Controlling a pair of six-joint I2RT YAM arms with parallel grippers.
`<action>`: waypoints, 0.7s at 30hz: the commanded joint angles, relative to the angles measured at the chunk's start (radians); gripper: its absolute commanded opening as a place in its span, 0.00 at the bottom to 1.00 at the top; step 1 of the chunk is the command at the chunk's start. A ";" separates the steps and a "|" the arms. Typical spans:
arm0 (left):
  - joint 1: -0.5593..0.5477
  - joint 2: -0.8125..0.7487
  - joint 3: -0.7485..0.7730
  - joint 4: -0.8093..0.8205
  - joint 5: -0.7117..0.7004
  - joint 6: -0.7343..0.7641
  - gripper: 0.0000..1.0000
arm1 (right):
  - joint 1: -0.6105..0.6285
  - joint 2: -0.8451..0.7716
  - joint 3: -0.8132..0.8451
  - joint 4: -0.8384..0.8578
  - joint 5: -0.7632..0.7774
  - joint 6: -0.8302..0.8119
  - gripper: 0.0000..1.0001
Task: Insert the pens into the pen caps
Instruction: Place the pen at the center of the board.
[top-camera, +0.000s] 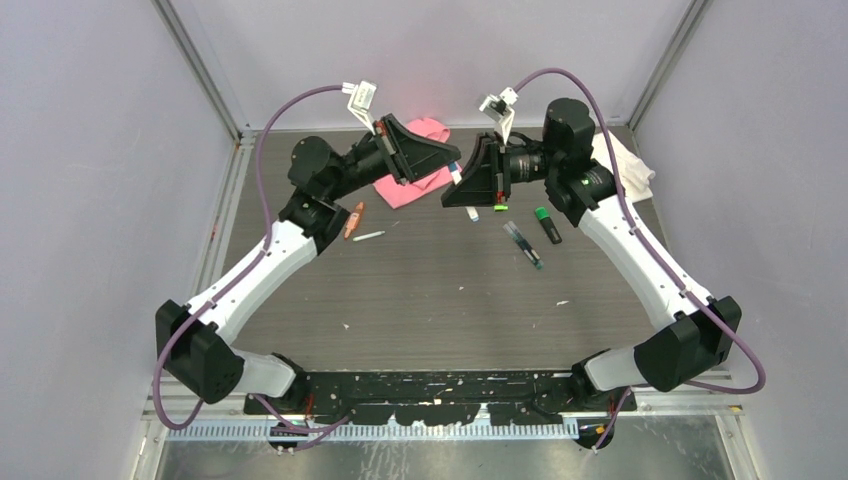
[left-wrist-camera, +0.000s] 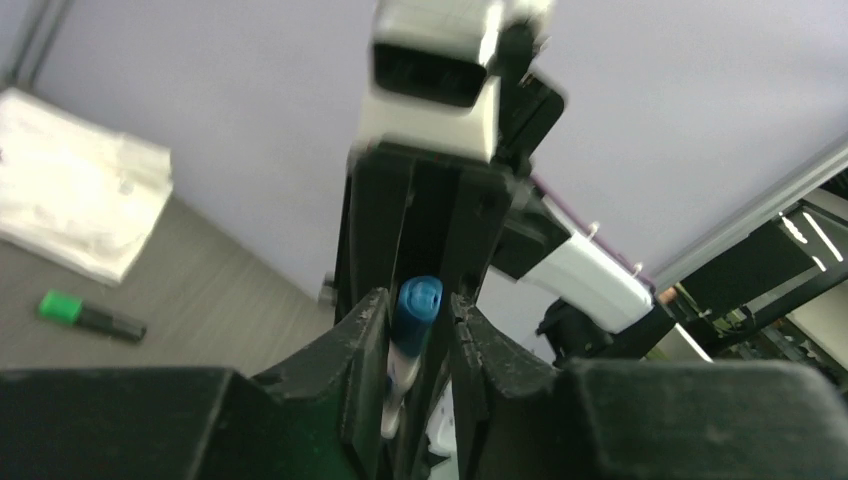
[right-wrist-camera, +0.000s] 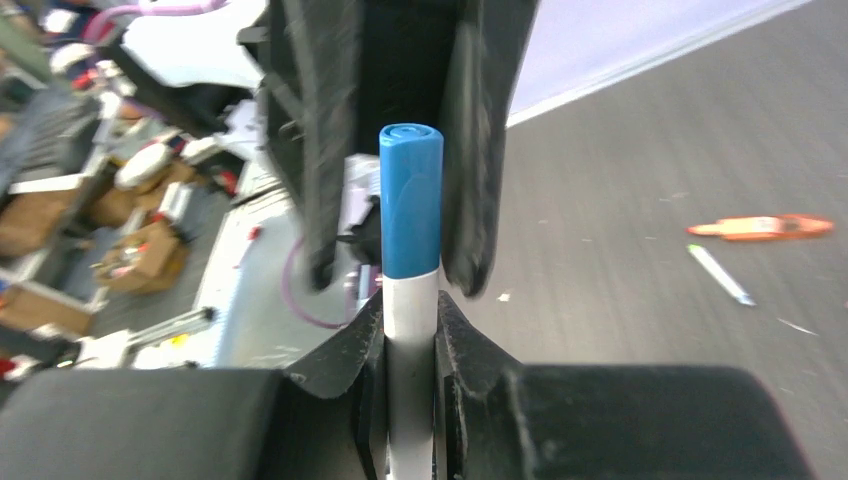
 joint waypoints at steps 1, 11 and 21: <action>0.008 -0.080 -0.061 -0.097 -0.011 -0.028 0.46 | -0.014 -0.082 -0.025 -0.120 0.177 -0.264 0.01; 0.052 -0.329 -0.264 -0.090 -0.300 0.194 0.79 | -0.040 -0.176 -0.272 -0.304 0.327 -0.502 0.01; 0.054 -0.489 -0.532 -0.257 -0.507 0.279 0.79 | -0.134 -0.032 -0.436 -0.264 0.818 -0.566 0.20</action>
